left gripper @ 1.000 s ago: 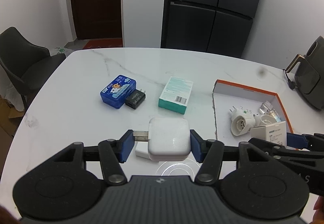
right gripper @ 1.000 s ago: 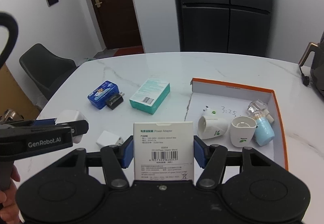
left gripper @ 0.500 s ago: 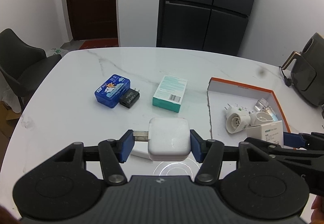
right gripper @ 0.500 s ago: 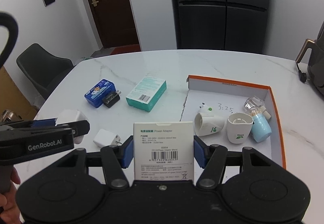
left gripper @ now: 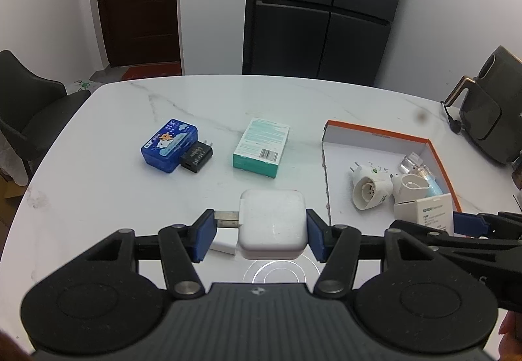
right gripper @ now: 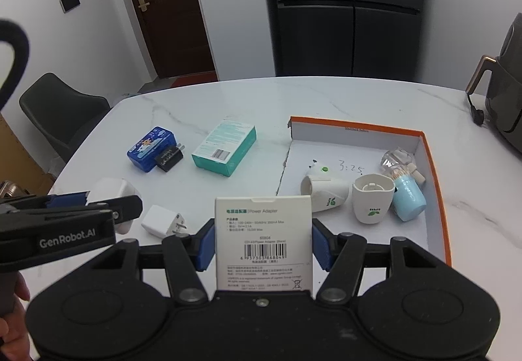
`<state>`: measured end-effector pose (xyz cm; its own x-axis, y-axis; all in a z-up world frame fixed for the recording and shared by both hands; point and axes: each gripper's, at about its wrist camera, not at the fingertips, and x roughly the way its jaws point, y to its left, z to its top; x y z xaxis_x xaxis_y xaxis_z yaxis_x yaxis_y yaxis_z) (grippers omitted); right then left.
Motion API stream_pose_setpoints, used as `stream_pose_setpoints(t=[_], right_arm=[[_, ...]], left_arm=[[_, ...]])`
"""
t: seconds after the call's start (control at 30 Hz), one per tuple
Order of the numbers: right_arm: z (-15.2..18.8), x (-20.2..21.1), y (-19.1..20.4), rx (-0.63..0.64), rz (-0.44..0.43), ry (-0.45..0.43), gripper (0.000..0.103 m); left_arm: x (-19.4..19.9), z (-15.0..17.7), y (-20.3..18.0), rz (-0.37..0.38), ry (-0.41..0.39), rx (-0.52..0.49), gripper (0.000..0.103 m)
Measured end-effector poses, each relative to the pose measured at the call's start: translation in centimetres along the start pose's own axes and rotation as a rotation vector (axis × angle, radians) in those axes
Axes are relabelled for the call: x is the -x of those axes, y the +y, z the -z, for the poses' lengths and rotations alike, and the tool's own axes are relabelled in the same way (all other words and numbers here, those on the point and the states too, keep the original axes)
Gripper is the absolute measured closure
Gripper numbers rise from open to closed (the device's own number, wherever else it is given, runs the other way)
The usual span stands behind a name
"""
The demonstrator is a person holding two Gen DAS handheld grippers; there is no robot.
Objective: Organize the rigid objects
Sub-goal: 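Carry the white square adapter with the left tool while the right tool carries the adapter box toward the box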
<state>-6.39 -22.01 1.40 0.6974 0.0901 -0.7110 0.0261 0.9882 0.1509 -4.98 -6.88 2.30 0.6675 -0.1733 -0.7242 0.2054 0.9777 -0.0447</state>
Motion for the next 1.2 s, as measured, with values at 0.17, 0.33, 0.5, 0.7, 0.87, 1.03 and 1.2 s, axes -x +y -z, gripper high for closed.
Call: stream_pose_setpoints(t=[0.17,0.33,0.5,0.7,0.87,1.03,1.2], right_arm=[[0.1,0.2,-0.2,-0.004,0.008,-0.002,0.032],[0.1,0.5,-0.5,-0.008,0.013,-0.006,0.032],[0.2,0.9,-0.9,-0.018,0.020,-0.010,0.032],[0.6,1.3,-1.7,-0.030,0.033,-0.011,0.032],[0.9,1.8,-2.6,-0.043,0.046,-0.013,0.032],[1.2,2.4,-3.6,-0.059,0.062,-0.017,0.032],[1.5,3.1,-4.5,-0.079,0.075,-0.022,0.032]], left_arm=[[0.1,0.1,-0.3,0.007,0.001,-0.006,0.045],[0.2,0.2,-0.7,0.015,-0.001,-0.013,0.045],[0.3,0.2,-1.2,0.025,-0.004,-0.020,0.045],[0.4,0.4,-2.1,0.040,-0.003,-0.037,0.045],[0.4,0.5,-3.1,0.055,-0.002,-0.051,0.045],[0.6,0.7,-4.1,0.071,-0.002,-0.066,0.045],[0.7,0.9,-5.2,0.091,-0.001,-0.085,0.045]])
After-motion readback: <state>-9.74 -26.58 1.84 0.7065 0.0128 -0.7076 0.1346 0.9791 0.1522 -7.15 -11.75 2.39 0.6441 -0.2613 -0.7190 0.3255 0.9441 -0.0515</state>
